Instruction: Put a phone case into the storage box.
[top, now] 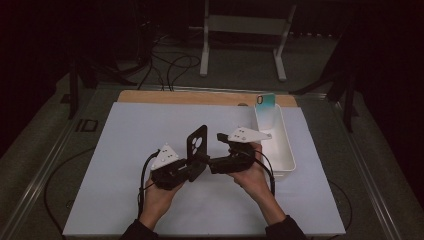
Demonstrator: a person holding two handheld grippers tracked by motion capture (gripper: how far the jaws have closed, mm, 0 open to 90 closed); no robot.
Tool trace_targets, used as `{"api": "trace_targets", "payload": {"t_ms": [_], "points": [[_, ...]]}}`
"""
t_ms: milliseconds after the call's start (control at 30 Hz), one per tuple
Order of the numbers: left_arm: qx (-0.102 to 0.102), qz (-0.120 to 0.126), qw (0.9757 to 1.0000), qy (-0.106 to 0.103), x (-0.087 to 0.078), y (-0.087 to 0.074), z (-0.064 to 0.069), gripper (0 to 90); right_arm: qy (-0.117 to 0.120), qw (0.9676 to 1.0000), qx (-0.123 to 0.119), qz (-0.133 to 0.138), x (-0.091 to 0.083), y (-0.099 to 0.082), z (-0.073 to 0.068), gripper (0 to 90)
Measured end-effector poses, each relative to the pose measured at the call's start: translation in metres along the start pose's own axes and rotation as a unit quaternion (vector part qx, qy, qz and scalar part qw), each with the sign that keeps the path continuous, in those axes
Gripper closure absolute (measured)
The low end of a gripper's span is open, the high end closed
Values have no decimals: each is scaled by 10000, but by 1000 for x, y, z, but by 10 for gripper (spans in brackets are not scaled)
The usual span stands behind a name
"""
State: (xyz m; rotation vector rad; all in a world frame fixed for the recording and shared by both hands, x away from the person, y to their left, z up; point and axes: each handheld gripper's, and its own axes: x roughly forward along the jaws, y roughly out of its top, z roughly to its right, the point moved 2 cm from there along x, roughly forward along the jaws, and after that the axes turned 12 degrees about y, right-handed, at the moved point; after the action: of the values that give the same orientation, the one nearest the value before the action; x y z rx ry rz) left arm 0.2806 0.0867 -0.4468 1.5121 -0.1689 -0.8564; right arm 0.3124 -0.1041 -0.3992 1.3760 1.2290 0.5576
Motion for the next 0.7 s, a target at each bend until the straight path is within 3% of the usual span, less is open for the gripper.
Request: {"api": "trace_targets", "payload": {"t_ms": [300, 700], "points": [[145, 9, 9999, -29, 2, -1, 6, 807, 97, 9999, 127, 30, 10, 10, -3, 99], [154, 14, 9999, -74, 2, -1, 7, 807, 113, 9996, 254, 35, 18, 12, -2, 111]]}}
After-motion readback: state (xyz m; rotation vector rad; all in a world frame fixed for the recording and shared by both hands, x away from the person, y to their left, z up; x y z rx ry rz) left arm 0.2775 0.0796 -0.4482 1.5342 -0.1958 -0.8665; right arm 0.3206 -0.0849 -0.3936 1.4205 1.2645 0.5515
